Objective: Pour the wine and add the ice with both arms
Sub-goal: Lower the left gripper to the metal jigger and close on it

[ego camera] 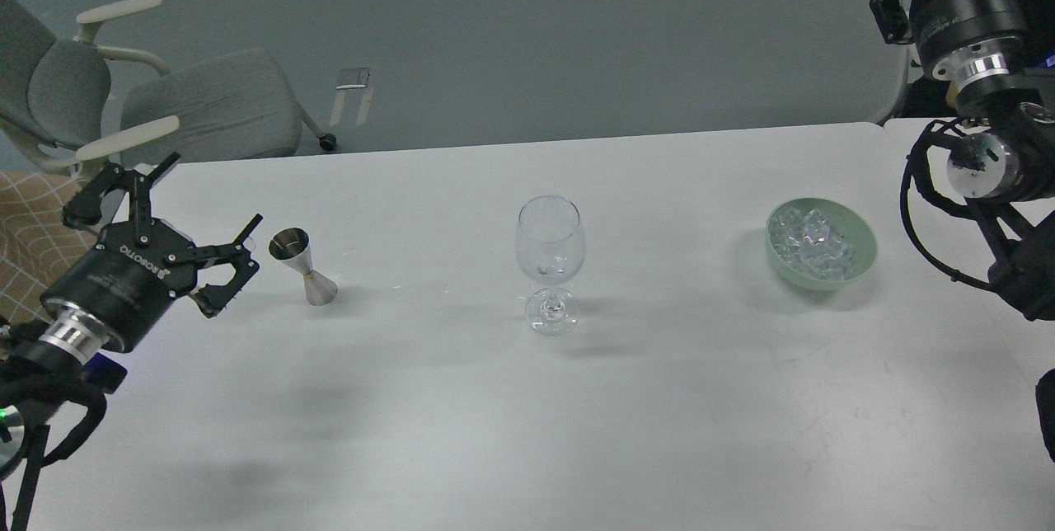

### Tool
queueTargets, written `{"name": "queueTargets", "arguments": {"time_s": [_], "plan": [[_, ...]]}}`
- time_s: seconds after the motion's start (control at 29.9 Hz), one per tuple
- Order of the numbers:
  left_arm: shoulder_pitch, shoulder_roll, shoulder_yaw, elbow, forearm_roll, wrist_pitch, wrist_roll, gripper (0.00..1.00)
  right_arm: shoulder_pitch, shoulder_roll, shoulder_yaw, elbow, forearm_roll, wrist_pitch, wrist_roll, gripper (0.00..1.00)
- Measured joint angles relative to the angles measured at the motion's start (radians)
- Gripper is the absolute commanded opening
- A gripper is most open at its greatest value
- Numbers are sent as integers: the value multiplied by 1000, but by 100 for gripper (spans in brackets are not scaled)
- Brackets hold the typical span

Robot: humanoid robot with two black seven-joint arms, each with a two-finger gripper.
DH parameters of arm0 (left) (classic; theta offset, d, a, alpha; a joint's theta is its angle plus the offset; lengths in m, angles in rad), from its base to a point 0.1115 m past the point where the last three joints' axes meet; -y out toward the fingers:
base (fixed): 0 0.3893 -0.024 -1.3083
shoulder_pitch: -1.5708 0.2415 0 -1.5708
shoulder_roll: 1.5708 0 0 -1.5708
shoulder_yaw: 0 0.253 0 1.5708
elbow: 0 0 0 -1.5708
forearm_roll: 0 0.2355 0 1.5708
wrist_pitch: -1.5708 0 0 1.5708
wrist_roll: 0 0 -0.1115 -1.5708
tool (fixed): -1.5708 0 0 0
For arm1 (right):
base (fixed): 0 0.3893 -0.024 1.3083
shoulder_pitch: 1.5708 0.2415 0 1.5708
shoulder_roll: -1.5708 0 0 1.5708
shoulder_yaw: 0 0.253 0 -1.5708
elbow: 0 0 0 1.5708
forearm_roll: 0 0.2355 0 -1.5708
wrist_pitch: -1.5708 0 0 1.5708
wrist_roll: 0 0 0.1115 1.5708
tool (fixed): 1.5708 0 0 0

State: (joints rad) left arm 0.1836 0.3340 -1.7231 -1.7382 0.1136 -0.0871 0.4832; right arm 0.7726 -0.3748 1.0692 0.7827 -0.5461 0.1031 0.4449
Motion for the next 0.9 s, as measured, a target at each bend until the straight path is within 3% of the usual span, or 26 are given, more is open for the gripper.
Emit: {"name": "queueTargets", "arguments": {"time_s": [0.3, 0.9], "plan": [[75, -170, 22, 77, 30, -8, -13, 94, -8, -1, -2, 0, -1, 1, 0, 100], [-142, -291, 42, 427, 109, -28, -60, 95, -21, -6, -3, 1, -2, 0, -1, 100]]}}
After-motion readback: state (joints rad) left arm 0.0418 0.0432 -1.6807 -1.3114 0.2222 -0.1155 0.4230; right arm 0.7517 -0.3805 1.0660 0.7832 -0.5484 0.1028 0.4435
